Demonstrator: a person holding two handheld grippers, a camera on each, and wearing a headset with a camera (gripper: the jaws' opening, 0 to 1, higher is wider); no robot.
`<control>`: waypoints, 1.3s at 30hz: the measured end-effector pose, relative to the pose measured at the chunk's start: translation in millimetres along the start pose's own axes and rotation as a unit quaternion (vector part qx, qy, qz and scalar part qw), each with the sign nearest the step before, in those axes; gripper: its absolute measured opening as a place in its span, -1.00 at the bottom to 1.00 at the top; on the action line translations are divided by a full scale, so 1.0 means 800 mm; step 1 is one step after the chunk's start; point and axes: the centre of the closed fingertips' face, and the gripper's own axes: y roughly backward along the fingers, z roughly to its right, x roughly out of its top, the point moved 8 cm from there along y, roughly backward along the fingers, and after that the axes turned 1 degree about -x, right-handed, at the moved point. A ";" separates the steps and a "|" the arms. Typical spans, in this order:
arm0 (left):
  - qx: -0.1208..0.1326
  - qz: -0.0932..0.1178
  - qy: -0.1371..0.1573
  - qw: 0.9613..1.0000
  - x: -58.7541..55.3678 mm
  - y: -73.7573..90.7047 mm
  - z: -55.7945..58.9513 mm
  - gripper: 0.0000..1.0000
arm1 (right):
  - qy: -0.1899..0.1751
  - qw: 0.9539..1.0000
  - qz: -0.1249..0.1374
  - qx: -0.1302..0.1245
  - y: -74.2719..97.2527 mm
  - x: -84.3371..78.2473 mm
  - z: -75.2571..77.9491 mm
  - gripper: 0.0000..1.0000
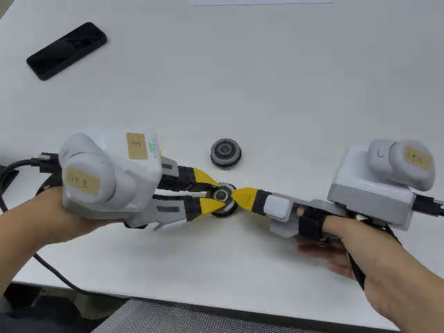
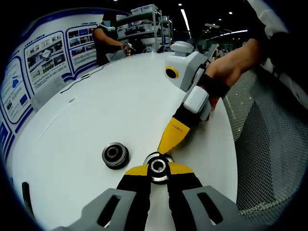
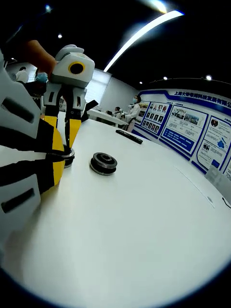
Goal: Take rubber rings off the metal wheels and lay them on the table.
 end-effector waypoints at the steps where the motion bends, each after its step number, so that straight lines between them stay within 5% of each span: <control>1: 0.000 0.000 0.000 1.000 0.000 0.000 0.000 -0.75 | -0.003 1.000 -0.001 -0.002 0.000 0.000 0.001 -0.92; 39: 0.004 -0.001 0.001 1.000 0.001 0.000 0.002 -0.75 | 0.049 0.998 -0.004 -0.027 0.003 -0.002 -0.015 -0.99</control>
